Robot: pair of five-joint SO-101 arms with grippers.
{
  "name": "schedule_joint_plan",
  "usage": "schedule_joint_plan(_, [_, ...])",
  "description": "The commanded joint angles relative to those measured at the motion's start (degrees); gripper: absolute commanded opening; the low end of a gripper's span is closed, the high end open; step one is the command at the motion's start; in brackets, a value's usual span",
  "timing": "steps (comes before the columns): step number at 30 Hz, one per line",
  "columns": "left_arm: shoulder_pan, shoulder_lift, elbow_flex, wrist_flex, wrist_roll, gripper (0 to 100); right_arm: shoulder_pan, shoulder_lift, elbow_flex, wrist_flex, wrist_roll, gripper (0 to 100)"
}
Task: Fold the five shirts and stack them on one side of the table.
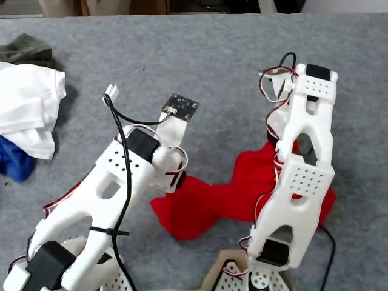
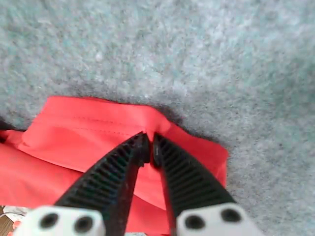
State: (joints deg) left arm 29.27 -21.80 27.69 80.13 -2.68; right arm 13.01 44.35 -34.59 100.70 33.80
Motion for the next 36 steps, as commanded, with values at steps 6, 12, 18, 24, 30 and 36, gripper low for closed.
schedule_joint_plan(6, [-0.4, -1.0, -1.0, -0.2, -0.6, 17, 0.6, -9.8, -1.8, 0.4, -0.5, 1.9])
schedule_joint_plan(12, [-0.5, -1.0, -0.8, -2.9, -0.6, 17, 0.8, -17.5, -10.1, 0.8, -0.6, 1.9])
schedule_joint_plan(18, [-1.8, -0.7, -0.5, -9.8, 0.4, 17, 3.8, -24.4, -12.4, 0.6, -2.3, 1.9])
schedule_joint_plan(24, [-7.3, 6.1, -0.9, -19.3, 7.5, 17, 10.9, -27.3, -9.9, 1.0, 0.3, 1.9])
schedule_joint_plan(30, [-6.5, 22.2, -8.3, -22.7, 12.0, 17, 15.7, -31.3, -11.6, 0.5, 4.0, 1.9])
schedule_joint_plan(36, [-4.3, 36.4, -24.4, -19.9, 16.2, 17, 12.4, -38.2, -22.9, 0.8, 4.4, 1.9])
